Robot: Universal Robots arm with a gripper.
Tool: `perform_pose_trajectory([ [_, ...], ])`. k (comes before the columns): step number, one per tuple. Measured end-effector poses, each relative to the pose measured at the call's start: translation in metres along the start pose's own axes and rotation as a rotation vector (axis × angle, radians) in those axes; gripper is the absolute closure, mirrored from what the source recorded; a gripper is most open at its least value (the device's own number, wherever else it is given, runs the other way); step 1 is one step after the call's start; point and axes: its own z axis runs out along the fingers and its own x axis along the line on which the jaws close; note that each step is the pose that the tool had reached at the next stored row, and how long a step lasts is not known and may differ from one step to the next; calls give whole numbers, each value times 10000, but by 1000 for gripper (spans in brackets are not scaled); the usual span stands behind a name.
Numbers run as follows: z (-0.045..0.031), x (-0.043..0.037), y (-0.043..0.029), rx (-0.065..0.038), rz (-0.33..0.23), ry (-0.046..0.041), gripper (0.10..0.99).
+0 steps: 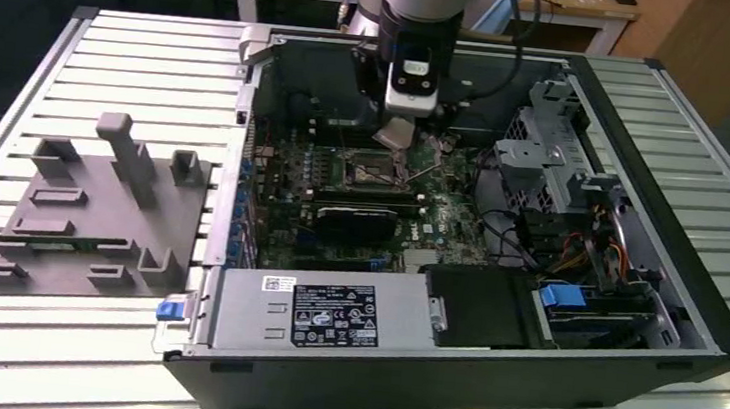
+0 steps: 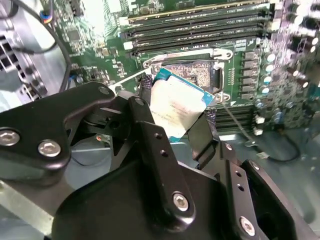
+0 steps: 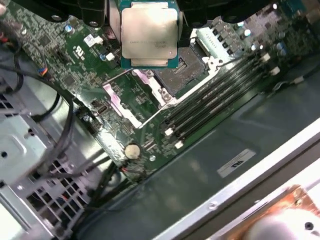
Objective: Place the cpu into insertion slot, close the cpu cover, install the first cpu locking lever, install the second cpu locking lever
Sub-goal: 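Place the cpu into insertion slot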
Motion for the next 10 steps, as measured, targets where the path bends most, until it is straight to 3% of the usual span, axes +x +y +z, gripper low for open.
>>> perform_pose_trajectory([
  [10, 20, 0, -2, -5, 1679, -169, 549],
])
